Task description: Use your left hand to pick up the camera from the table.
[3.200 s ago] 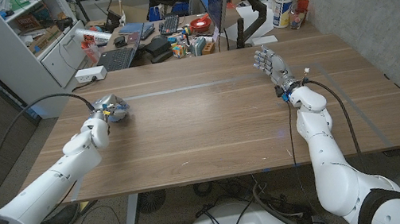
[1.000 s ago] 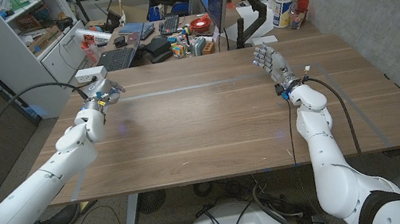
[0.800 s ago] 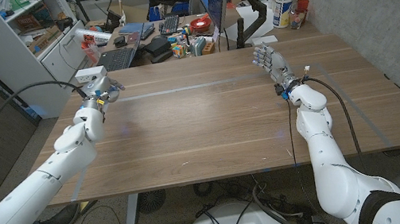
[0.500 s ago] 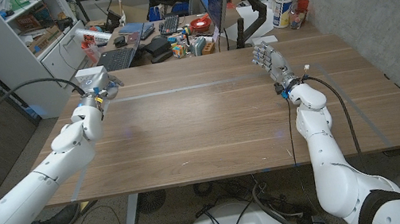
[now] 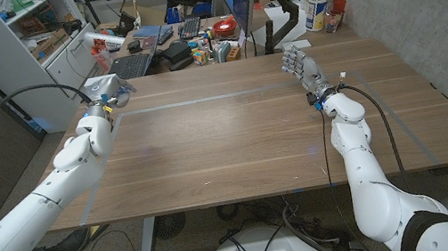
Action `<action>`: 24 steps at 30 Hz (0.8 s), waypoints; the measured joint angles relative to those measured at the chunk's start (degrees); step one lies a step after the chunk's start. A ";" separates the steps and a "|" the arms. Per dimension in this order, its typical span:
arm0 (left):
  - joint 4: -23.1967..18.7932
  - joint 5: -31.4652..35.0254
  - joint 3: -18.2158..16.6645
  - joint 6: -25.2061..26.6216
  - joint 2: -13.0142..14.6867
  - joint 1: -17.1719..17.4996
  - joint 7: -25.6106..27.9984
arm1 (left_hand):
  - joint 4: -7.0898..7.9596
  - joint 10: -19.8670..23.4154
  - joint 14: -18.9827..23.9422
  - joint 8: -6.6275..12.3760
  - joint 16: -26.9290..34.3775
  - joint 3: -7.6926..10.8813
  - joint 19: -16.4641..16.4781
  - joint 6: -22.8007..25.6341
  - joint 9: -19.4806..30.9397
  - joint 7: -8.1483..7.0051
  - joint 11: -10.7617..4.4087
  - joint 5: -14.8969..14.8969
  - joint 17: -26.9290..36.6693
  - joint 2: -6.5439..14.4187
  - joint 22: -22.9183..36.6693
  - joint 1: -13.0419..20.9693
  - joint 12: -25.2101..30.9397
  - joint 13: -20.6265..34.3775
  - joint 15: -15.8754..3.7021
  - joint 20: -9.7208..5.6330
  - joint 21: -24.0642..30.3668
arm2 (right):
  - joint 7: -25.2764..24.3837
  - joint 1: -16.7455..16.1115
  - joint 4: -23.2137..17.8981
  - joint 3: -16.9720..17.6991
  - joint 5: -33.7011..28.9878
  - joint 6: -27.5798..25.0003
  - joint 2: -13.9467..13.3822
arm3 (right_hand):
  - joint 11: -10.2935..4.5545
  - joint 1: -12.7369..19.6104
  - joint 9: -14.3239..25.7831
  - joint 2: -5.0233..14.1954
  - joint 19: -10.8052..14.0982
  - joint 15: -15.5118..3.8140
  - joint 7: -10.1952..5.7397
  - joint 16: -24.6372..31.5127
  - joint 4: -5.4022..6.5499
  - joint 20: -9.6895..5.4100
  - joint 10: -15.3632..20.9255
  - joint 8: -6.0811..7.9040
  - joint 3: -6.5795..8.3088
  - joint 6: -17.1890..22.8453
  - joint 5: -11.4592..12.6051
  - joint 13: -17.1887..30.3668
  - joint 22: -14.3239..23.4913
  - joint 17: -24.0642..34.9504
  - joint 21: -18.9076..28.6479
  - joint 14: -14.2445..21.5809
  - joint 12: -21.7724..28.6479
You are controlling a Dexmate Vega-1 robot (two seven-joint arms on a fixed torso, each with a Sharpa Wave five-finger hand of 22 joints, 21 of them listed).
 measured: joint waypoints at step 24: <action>-2.92 0.67 -2.96 -0.37 0.15 1.71 0.68 | 0.15 1.13 1.26 0.00 -0.01 0.14 0.00 0.84 0.00 0.40 -0.31 -0.17 -0.17 0.01 -0.01 -0.20 0.00 0.26 0.01 0.00 -0.21 | -0.23 -0.62 -1.09 0.02 0.34 0.36 0.36 | -0.31 0.00 0.00 0.00 0.30 0.00 0.01 0.00 0.00 -0.31 0.31 0.00 0.00 -0.01 0.00 0.00 0.00 0.00 -0.38 0.00 0.00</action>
